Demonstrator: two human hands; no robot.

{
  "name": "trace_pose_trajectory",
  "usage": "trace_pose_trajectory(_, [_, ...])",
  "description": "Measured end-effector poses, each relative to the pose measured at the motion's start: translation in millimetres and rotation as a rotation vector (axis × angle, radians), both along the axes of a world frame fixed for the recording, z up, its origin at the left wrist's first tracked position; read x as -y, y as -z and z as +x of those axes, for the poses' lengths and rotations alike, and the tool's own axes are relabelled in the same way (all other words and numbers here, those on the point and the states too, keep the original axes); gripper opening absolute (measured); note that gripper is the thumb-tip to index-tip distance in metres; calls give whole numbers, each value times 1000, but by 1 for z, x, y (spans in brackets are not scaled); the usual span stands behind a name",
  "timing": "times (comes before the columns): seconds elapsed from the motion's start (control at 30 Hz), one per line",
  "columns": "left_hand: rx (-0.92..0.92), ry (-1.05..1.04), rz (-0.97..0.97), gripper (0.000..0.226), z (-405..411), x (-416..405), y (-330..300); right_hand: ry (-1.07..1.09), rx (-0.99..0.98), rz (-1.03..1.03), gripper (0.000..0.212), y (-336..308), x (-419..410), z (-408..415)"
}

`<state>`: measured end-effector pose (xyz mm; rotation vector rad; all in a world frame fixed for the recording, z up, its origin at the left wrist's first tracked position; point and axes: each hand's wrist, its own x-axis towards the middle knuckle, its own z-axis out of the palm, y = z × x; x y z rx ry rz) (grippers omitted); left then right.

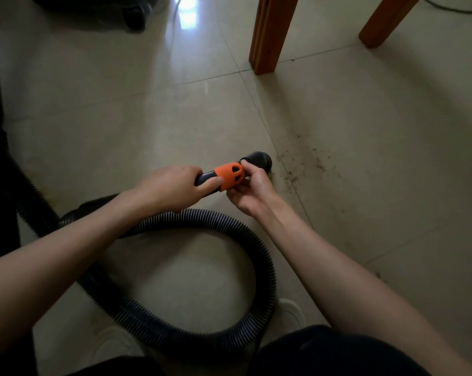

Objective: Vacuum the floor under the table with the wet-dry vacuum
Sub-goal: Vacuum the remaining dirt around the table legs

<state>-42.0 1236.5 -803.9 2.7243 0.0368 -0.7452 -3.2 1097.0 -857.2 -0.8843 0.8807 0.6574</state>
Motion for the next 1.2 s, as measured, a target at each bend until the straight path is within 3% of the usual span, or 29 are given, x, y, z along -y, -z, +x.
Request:
trace_pose_trajectory(0.37, [111, 32, 94, 56, 41, 9, 10, 35, 41, -34, 16, -3, 4, 34])
trace_pose_trajectory(0.7, [-50, 71, -28, 52, 35, 11, 0, 106, -8, -15, 18, -2, 11, 13])
trace_pose_trajectory(0.93, [-14, 87, 86, 53, 20, 1, -4, 43, -8, 5, 20, -5, -3, 4])
trace_pose_trajectory(1.2, [-116, 90, 2, 52, 19, -11, -13, 84, -60, 16, 21, -11, -12, -10])
